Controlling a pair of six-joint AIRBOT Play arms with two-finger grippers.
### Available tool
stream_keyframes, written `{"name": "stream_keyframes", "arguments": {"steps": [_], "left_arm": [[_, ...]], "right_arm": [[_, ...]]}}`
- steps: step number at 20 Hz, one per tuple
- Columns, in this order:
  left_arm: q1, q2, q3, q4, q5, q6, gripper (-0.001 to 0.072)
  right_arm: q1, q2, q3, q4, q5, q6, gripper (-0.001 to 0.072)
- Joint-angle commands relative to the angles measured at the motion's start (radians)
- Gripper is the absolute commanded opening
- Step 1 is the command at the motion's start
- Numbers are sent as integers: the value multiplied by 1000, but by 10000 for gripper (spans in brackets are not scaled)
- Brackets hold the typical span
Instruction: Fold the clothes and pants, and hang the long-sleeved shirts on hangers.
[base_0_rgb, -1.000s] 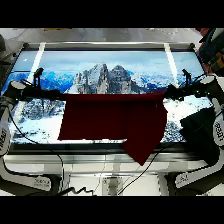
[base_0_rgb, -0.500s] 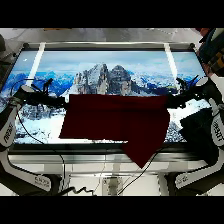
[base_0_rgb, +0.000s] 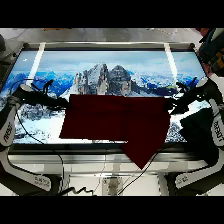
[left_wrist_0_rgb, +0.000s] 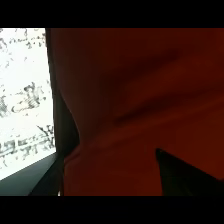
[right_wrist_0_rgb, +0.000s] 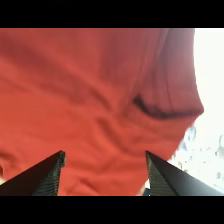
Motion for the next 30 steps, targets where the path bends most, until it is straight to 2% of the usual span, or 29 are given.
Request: {"name": "stream_keyframes", "arguments": {"steps": [1, 2, 9, 13, 16, 17, 18, 19, 22, 23, 24, 25, 30], "left_arm": [[61, 56, 74, 42, -131, -6, 592], [96, 96, 88, 41, -135, -5, 565], [340, 383, 89, 37, -160, -5, 563], [395, 405, 88, 38, -135, 6, 562], [397, 389, 63, 37, -135, 6, 563], [397, 383, 50, 38, -135, 6, 563], [397, 374, 35, 38, -136, 5, 563], [400, 362, 26, 41, -143, 5, 562], [401, 325, -14, 42, -175, -27, 562], [401, 317, -41, 41, -177, -28, 563], [401, 311, -73, 41, -177, -28, 563], [401, 307, -106, 41, -177, -28, 562], [401, 301, -340, 41, -139, -8, 562]], "right_arm": [[-11, 82, -90, -18, 39, -29, 550], [-19, 136, -156, -21, 37, -50, 550], [-56, 535, -729, 31, 11, -73, 550], [-56, 578, -935, 195, -125, -62, 550], [-55, 576, -1026, 205, -221, -24, 548], [-55, 576, -1044, 211, -254, -23, 471], [-55, 576, -1055, 219, -294, -25, 351], [-55, 576, -1060, 220, -330, -25, 319], [-55, 576, -1061, 231, -393, -32, 307], [-55, 576, -1061, 239, -400, -60, 222], [-55, 576, -1061, 252, -406, -98, 67], [-55, 576, -1061, 268, -411, -130, 17], [-55, 577, -1060, 350, -409, -274, 17]]}}
